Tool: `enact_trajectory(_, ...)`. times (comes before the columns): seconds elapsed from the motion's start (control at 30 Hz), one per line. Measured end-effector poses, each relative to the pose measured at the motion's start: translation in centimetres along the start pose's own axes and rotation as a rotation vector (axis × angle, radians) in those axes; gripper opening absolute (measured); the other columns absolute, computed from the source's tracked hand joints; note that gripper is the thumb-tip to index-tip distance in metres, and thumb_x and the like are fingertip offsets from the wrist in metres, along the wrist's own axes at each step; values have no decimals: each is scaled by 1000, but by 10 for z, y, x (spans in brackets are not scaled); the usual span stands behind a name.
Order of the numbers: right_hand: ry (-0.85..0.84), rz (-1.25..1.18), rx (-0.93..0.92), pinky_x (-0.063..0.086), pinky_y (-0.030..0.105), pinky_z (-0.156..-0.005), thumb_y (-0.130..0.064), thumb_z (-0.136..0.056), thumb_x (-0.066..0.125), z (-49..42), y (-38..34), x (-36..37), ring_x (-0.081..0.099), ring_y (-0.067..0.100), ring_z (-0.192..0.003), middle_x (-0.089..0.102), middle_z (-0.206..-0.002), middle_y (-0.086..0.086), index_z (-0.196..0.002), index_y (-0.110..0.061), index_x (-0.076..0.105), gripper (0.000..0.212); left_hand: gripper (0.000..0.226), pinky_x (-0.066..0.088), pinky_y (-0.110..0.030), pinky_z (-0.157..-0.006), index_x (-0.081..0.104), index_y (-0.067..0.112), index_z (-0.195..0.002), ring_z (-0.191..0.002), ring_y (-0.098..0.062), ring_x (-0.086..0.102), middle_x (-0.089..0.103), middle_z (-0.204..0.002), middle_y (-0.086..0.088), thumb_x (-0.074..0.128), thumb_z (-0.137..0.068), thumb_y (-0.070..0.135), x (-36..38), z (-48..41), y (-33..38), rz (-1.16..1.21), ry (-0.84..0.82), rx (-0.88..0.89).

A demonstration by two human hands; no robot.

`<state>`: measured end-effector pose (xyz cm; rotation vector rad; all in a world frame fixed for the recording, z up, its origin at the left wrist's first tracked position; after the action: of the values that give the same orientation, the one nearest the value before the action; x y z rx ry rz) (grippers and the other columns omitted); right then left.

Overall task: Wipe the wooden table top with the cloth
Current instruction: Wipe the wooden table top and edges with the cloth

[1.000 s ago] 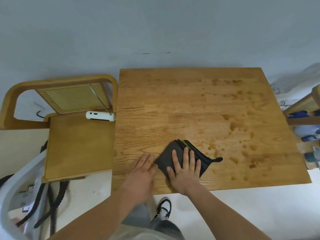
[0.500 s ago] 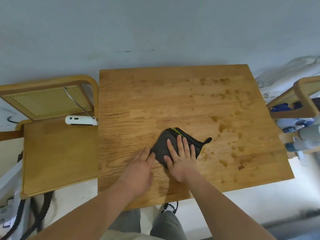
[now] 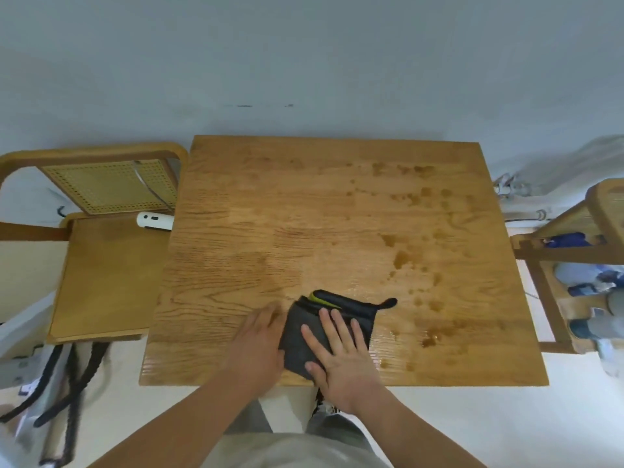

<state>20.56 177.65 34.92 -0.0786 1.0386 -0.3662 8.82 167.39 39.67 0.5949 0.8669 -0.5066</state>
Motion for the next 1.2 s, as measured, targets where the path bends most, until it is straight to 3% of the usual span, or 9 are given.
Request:
enact_trajectory(0.23, -69, 20, 272, -24, 51, -119, -59, -101, -3, 52, 112, -2, -54, 21, -137, -57, -149, 2, -142, -40, -45, 61, 66, 22, -40, -124, 27, 22, -158, -152, -26, 17, 12, -169, -1, 49, -97, 26, 13, 11, 47, 2, 29, -29)
enact_trajectory(0.4, -3, -131, 470, -24, 58, -117, -54, -103, 1, 42, 74, 9, -52, 30, -136, -57, -146, 9, -146, -35, -41, 63, 67, 22, -40, -124, 25, 20, -159, -150, -26, 21, 17, -168, -3, 49, -97, 26, 27, 28, 46, -12, 40, -55)
enact_trajectory(0.63, -92, -48, 47, -29, 59, -113, -54, -105, 13, 11, -10, 2, -52, 32, -137, -55, -149, 8, -151, -39, -33, 67, 61, 27, -35, -120, 33, 26, -153, -148, -23, 24, 22, -165, 1, 53, -96, 32, 17, 41, 36, 9, 123, -70)
enact_trajectory(0.73, -48, -233, -97, -18, 46, -123, -42, -107, 37, 21, 4, -25, -32, 24, -151, -31, -165, 3, -163, -35, 3, 66, 69, 20, -39, -124, 23, 29, -159, -153, -26, 14, 12, -169, -4, 52, -97, 35, 25, 35, 52, -49, 106, 9)
enact_trajectory(0.8, 111, -402, -52, 10, 32, -125, -31, -105, 45, 38, 31, -48, 2, 17, -158, 8, -171, 0, -154, -26, 43, 50, 77, 6, -47, -125, 10, 37, -162, -156, -28, -8, -11, -171, -3, 52, -97, 45, 40, 25, 74, -82, 67, 128)
enact_trajectory(0.87, 276, -428, 106, 38, 28, -112, -29, -102, 50, 61, 66, -61, 34, 16, -148, 39, -160, -2, -135, -25, 63, 36, 83, -11, -55, -121, -4, 45, -160, -148, -32, -31, -34, -164, -1, 49, -96, 55, 58, 12, 100, -152, 26, 231)
enact_trajectory(0.97, 325, -410, 215, 51, 33, -98, -28, -98, 54, 85, 93, -58, 49, 17, -132, 53, -145, -6, -130, -28, 65, 35, 81, -26, -65, -113, -21, 48, -155, -137, -45, -49, -46, -157, -5, 35, -98, 63, 79, -3, 113, -246, -28, 270)
enact_trajectory(1.1, 294, -387, 211, 52, 34, -96, -24, -96, 53, 88, 95, -48, 48, 17, -130, 57, -138, -7, -127, -29, 67, 35, 66, -16, -62, -120, -22, 53, -153, -145, -39, -40, -32, -165, 0, 14, -98, 67, 71, -8, 89, -312, 9, 376)
enact_trajectory(1.2, 269, -403, 157, 47, 28, -99, -23, -95, 53, 77, 75, -43, 48, 16, -130, 61, -134, -6, -128, -24, 68, 36, 61, -12, -60, -122, -34, 56, -145, -146, -34, -40, -38, -163, 4, 9, -102, 62, 43, -25, 40, -332, 15, 181)
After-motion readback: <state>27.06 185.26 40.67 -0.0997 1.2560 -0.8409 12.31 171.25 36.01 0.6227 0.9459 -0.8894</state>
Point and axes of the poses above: each hand's wrist, its own z-axis away from the middle knuckle, its own x-axis out of the palm, y = z × x, the point moved 9 cm from there along -z, towards the middle knuckle
